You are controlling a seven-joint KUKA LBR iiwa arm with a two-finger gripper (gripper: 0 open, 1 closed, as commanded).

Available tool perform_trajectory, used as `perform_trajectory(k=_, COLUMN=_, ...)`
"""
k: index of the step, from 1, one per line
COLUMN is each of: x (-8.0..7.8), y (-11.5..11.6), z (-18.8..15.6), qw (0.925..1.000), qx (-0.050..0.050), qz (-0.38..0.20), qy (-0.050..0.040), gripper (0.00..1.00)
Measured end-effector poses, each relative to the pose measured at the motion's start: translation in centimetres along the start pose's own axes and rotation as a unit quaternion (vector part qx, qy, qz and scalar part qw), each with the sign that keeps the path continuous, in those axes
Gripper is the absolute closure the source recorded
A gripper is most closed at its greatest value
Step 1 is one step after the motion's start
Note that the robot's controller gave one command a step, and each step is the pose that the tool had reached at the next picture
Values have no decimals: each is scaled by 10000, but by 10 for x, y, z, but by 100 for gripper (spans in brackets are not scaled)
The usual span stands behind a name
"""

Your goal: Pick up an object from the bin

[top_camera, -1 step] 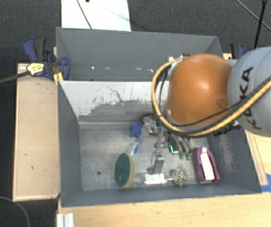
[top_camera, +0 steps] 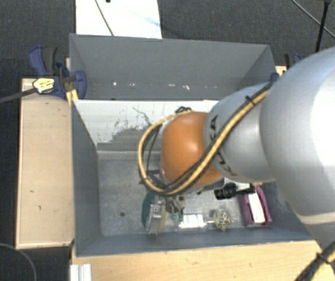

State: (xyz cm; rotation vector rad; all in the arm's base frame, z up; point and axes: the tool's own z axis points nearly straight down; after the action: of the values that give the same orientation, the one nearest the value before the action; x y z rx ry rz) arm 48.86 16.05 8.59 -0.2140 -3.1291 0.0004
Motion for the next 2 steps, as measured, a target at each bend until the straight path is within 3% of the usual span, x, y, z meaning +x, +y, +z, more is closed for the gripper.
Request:
perform_trajectory(k=1, x=-1, y=0, z=-5, qw=10000, qx=-20, qz=31, qy=-29, gripper=100)
perform_trajectory(k=2, x=-1, y=1, z=-108, qw=9999, qx=-26, qz=89, qy=-66, gripper=100)
